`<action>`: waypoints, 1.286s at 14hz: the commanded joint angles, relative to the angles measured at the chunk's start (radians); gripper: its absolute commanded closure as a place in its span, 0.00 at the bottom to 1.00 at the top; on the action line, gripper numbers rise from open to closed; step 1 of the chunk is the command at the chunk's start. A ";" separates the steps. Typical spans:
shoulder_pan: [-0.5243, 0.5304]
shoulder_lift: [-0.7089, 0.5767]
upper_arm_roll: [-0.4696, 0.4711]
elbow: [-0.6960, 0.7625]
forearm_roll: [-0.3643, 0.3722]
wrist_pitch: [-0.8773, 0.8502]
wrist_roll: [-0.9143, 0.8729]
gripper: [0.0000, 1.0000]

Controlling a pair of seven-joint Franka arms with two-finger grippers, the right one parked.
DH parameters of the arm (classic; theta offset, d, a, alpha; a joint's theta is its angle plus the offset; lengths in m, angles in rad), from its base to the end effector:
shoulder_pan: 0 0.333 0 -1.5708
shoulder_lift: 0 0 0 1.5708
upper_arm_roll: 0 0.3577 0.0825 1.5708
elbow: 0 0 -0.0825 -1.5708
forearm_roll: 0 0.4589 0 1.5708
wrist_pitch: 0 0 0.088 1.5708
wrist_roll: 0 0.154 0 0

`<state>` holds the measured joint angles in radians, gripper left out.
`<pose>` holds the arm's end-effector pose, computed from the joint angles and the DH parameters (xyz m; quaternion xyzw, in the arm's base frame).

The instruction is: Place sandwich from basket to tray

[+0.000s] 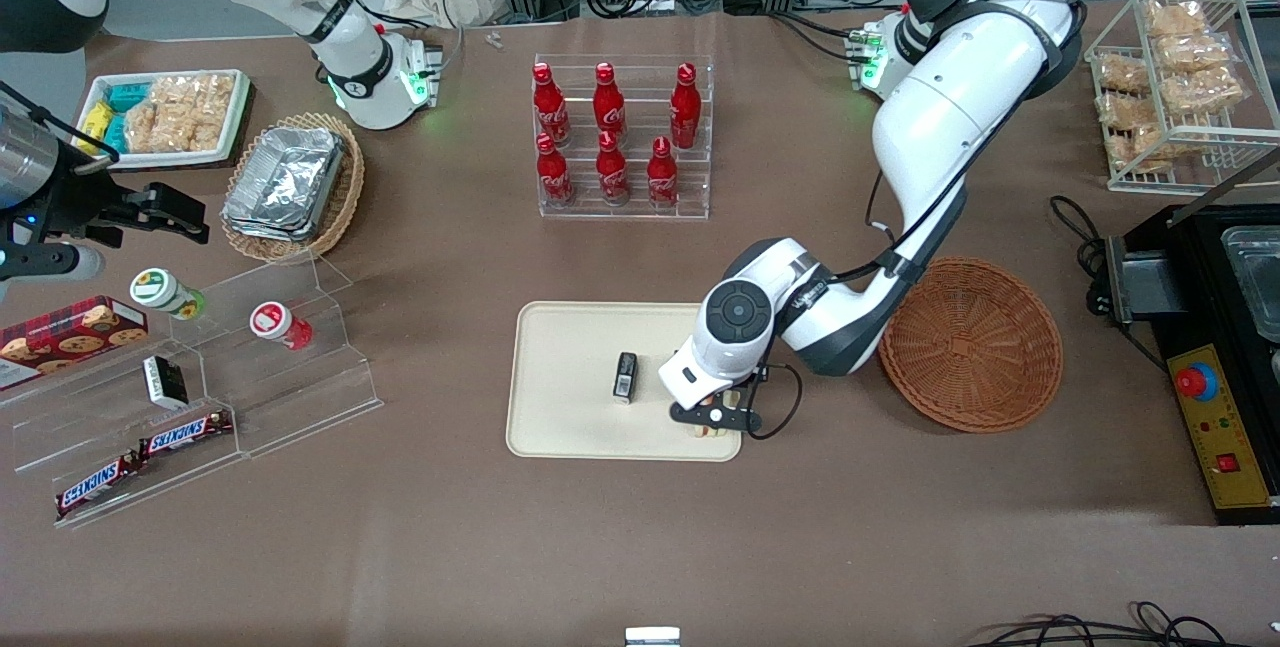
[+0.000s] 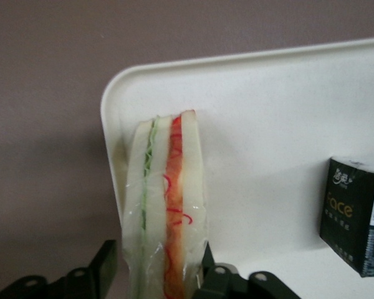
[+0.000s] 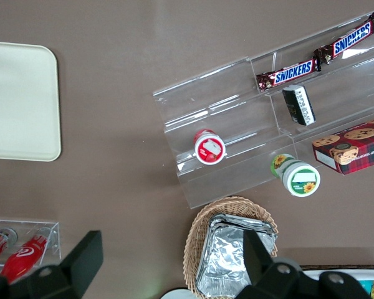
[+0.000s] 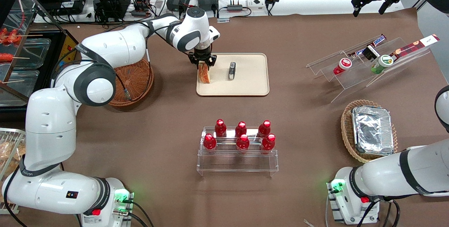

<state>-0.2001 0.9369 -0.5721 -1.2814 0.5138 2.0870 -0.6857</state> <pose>0.6984 -0.4722 0.1787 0.9974 -0.0720 0.0035 0.0074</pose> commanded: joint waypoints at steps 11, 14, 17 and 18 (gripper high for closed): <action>0.299 -0.689 0.004 -0.307 -0.182 -0.289 0.012 0.00; 0.425 -0.786 0.004 -0.317 -0.293 -0.361 0.024 0.00; 0.534 -0.834 0.009 -0.312 -0.337 -0.395 0.156 0.00; 0.586 -0.840 0.009 -0.309 -0.363 -0.397 0.201 0.00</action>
<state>0.3026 0.1346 -0.5583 -1.5598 0.2061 1.6932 -0.5661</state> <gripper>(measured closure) 0.000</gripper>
